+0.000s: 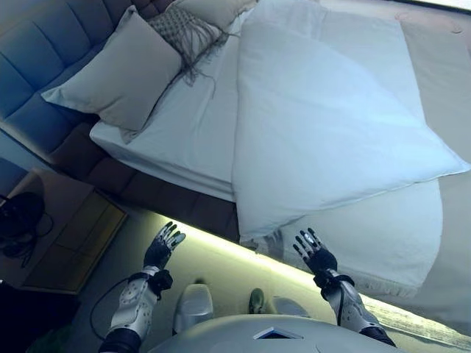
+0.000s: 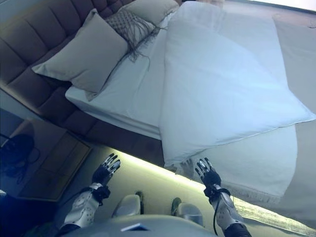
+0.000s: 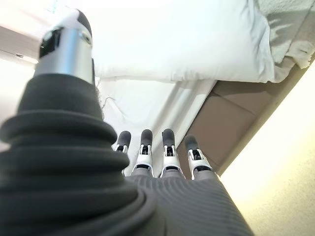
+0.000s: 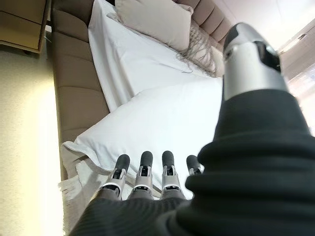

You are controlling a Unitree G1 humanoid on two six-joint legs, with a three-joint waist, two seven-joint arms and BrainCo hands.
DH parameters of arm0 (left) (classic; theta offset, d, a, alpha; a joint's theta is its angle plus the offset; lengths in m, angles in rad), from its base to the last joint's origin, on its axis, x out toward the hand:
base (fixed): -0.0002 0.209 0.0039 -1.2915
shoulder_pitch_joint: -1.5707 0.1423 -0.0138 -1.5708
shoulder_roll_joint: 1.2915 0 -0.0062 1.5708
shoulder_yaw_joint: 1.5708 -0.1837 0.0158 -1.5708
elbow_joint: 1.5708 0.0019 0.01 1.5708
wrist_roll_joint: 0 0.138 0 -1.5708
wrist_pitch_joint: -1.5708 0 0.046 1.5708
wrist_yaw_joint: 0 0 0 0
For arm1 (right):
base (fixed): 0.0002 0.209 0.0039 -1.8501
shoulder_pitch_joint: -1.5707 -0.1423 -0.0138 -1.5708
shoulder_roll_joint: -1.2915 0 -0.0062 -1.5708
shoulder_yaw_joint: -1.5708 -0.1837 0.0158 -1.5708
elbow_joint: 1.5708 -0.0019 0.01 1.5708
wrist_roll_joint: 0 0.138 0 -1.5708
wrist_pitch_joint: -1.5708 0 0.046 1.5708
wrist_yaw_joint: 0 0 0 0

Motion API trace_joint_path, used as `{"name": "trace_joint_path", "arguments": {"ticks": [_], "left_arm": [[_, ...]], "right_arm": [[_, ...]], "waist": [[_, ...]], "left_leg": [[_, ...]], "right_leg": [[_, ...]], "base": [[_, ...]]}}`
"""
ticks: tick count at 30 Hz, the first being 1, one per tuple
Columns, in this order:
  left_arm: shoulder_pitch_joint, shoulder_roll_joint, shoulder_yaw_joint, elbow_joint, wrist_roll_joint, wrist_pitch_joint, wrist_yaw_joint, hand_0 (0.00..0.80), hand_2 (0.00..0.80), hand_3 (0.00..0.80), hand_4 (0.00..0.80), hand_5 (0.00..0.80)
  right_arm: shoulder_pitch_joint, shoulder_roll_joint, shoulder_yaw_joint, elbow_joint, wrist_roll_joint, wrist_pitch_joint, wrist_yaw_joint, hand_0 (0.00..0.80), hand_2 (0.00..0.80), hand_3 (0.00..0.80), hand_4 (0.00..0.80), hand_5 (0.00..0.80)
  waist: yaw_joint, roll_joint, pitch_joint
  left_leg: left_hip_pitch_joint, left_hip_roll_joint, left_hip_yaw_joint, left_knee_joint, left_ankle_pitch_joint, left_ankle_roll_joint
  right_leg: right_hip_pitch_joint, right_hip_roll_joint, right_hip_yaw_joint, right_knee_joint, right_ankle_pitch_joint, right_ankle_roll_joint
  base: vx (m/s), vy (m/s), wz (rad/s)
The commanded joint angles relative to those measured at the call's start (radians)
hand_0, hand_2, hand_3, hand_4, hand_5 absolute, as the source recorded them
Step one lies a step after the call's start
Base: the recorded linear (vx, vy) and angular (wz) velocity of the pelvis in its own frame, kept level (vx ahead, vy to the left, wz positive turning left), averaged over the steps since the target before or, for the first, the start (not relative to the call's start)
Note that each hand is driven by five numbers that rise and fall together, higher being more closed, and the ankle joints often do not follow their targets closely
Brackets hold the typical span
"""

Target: Make the bed neatly

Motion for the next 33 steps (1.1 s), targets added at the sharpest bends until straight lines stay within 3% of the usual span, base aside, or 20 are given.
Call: {"name": "trace_joint_path", "arguments": {"ticks": [1, 5, 8, 10, 12, 16, 18, 21, 24, 28, 33], "left_arm": [[0.024, 0.035, 0.019, -0.057, 0.003, -0.036, -0.009, 0.0, 0.0, 0.0, 0.0, 0.0], [0.062, 0.048, 0.043, -0.073, 0.011, -0.034, -0.043, 0.0, 0.0, 0.0, 0.0, 0.0], [0.045, 0.067, 0.045, -0.072, -0.003, -0.026, -0.054, 0.0, 0.0, 0.0, 0.0, 0.0], [0.024, 0.08, 0.032, -0.064, 0.001, -0.008, -0.041, 0.0, 0.0, 0.0, 0.0, 0.0], [0.002, 0.088, 0.015, -0.06, 0.013, -0.001, -0.046, 0.0, 0.0, 0.0, 0.0, 0.0], [-0.02, 0.102, -0.017, -0.054, 0.02, -0.009, -0.03, 0.0, 0.0, 0.0, 0.0, 0.0], [-0.031, 0.105, -0.021, -0.06, 0.01, -0.013, -0.02, 0.0, 0.0, 0.0, 0.0, 0.0], [-0.051, 0.107, -0.027, -0.065, -0.002, -0.023, 0.002, 0.0, 0.0, 0.0, 0.0, 0.0], [-0.077, 0.102, -0.03, -0.067, -0.015, -0.027, 0.031, 0.0, 0.0, 0.0, 0.0, 0.0], [-0.067, 0.098, -0.015, -0.083, -0.014, -0.032, 0.03, 0.0, 0.0, 0.0, 0.0, 0.0], [-0.053, 0.101, 0.019, -0.086, -0.013, -0.03, 0.007, 0.0, 0.0, 0.0, 0.0, 0.0]], "right_arm": [[0.048, -0.003, 0.02, -0.107, -0.001, -0.007, 0.033, 0.0, 0.0, 0.0, 0.0, 0.0], [0.069, 0.007, 0.033, -0.097, -0.003, -0.014, 0.038, 0.0, 0.0, 0.0, 0.0, 0.0], [0.063, 0.025, 0.048, -0.076, 0.003, -0.037, 0.03, 0.0, 0.0, 0.0, 0.0, 0.0], [0.058, 0.043, 0.054, -0.076, 0.004, -0.037, -0.007, 0.0, 0.0, 0.0, 0.0, 0.0], [0.063, 0.061, 0.057, -0.106, 0.002, -0.042, -0.024, 0.0, 0.0, 0.0, 0.0, 0.0], [0.092, 0.068, 0.055, -0.16, -0.023, -0.055, -0.046, 0.0, 0.0, 0.0, 0.0, 0.0], [0.107, 0.061, 0.053, -0.165, -0.037, -0.055, -0.034, 0.0, 0.0, 0.0, 0.0, 0.0], [0.105, 0.056, 0.046, -0.147, -0.027, -0.064, -0.015, 0.0, 0.0, 0.0, 0.0, 0.0], [0.055, 0.047, 0.033, -0.094, 0.003, -0.064, 0.011, 0.0, 0.0, 0.0, 0.0, 0.0], [-0.005, 0.046, 0.019, -0.056, 0.017, -0.044, 0.023, 0.0, 0.0, 0.0, 0.0, 0.0], [-0.014, 0.052, 0.01, -0.053, 0.005, -0.019, 0.031, 0.0, 0.0, 0.0, 0.0, 0.0]], "waist": [[0.053, 0.012, -0.005], [0.081, 0.025, -0.019], [0.091, 0.028, -0.03], [0.093, 0.016, -0.038], [0.097, -0.003, -0.055], [0.073, 0.01, -0.076], [0.057, 0.015, -0.076], [0.042, 0.02, -0.068], [0.024, 0.013, -0.044], [0.015, -0.02, -0.032], [0.012, -0.044, -0.043]], "left_leg": [[-0.057, -0.019, -0.014, -0.124, 0.205, -0.004], [-0.106, -0.045, -0.005, -0.128, 0.171, 0.002], [-0.076, -0.061, -0.016, -0.126, 0.161, 0.025], [-0.056, -0.096, -0.013, -0.094, 0.141, 0.061], [-0.053, -0.142, -0.01, -0.051, 0.11, 0.104], [-0.016, -0.201, 0.026, -0.01, 0.049, 0.166], [0.011, -0.212, 0.045, 0.01, 0.019, 0.18], [0.043, -0.205, 0.068, 0.023, -0.001, 0.18], [0.11, -0.193, 0.082, 0.032, -0.042, 0.167], [0.169, -0.19, 0.082, 0.03, -0.099, 0.149], [0.218, -0.187, 0.076, 0.013, -0.15, 0.147]], "right_leg": [[0.095, -0.047, 0.023, 0.082, -0.089, 0.117], [0.149, -0.066, 0.022, 0.116, -0.146, 0.129], [0.17, -0.102, 0.019, 0.15, -0.169, 0.154], [0.179, -0.156, 0.014, 0.206, -0.111, 0.191], [0.161, -0.227, 0.009, 0.32, 0.009, 0.218], [0.063, -0.29, 0.015, 0.624, 0.135, 0.21], [-0.01, -0.313, 0.009, 0.677, 0.127, 0.192], [-0.049, -0.29, -0.031, 0.577, 0.092, 0.169], [-0.111, -0.264, -0.066, 0.384, 0.085, 0.164], [-0.158, -0.255, -0.053, 0.168, 0.17, 0.203], [-0.185, -0.246, -0.031, 0.062, 0.244, 0.241]], "base": [[0.424, 0.048, -0.2], [0.424, 0.101, -0.23], [0.489, 0.191, -0.35], [0.435, 0.252, -0.47], [0.38, 0.294, -0.28], [0.348, 0.356, 0.02], [0.258, 0.244, 0.12], [0.206, 0.044, 0.01], [0.196, -0.056, -0.15], [0.18, -0.089, -0.08], [0.188, -0.088, 0.1]]}}
